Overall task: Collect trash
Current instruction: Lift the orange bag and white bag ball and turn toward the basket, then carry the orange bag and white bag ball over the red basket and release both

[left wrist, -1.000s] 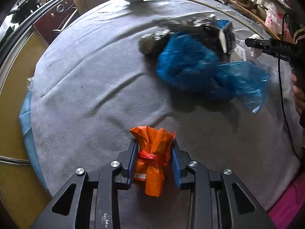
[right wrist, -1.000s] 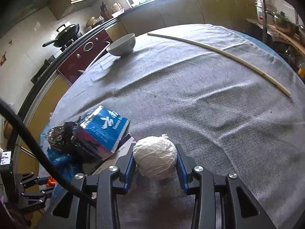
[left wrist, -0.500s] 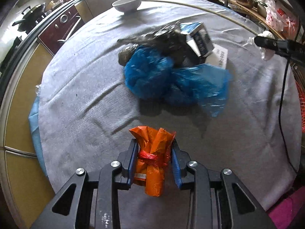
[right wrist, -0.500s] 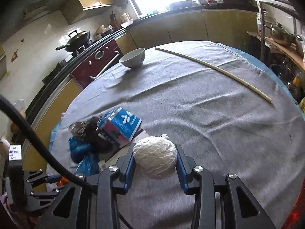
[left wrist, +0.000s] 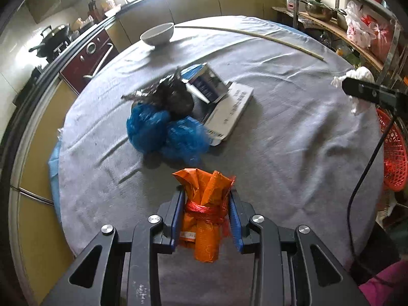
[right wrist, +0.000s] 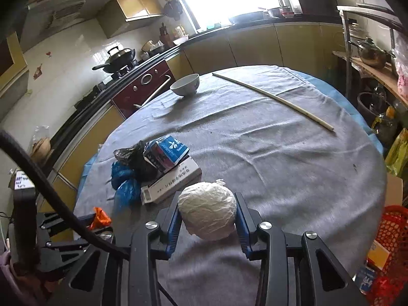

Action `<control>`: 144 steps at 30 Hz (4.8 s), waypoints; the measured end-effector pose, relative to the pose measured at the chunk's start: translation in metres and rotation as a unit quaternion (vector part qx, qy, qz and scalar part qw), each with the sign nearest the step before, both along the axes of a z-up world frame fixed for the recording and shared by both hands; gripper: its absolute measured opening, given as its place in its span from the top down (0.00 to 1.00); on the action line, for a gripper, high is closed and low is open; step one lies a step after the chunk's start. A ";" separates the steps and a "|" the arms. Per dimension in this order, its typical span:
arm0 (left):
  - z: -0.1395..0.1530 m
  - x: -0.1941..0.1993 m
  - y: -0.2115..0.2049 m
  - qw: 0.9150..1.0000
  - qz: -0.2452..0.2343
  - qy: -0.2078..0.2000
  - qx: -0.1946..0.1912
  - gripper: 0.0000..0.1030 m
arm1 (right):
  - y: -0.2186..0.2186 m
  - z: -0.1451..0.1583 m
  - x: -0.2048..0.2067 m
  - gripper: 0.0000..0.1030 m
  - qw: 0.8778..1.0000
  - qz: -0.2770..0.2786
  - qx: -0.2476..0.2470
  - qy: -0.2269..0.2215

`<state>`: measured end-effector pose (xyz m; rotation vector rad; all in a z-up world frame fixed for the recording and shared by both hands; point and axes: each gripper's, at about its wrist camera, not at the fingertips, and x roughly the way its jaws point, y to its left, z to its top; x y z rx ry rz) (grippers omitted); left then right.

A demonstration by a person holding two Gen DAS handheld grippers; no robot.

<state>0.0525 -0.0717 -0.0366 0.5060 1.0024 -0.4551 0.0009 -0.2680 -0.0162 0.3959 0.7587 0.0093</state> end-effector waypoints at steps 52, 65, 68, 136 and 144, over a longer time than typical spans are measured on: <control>0.075 -0.086 -0.095 0.995 -0.015 -0.098 -0.026 0.67 | -0.064 0.036 -0.127 0.60 0.994 -0.063 -0.018 -0.089; 0.093 -0.106 -0.108 0.992 -0.030 -0.122 -0.033 0.67 | -0.072 0.051 -0.151 0.60 0.991 -0.075 -0.019 -0.112; 0.096 -0.111 -0.112 0.991 -0.034 -0.126 -0.032 0.67 | -0.075 0.054 -0.157 0.60 0.990 -0.079 -0.018 -0.117; 0.069 -0.124 -0.247 0.974 -0.180 -0.032 -0.132 0.66 | -0.175 0.022 -0.221 0.60 0.976 -0.207 -0.001 -0.073; 0.051 -0.148 -0.283 0.970 -0.217 -0.026 -0.108 0.66 | -0.201 0.008 -0.242 0.59 0.970 -0.238 0.013 -0.055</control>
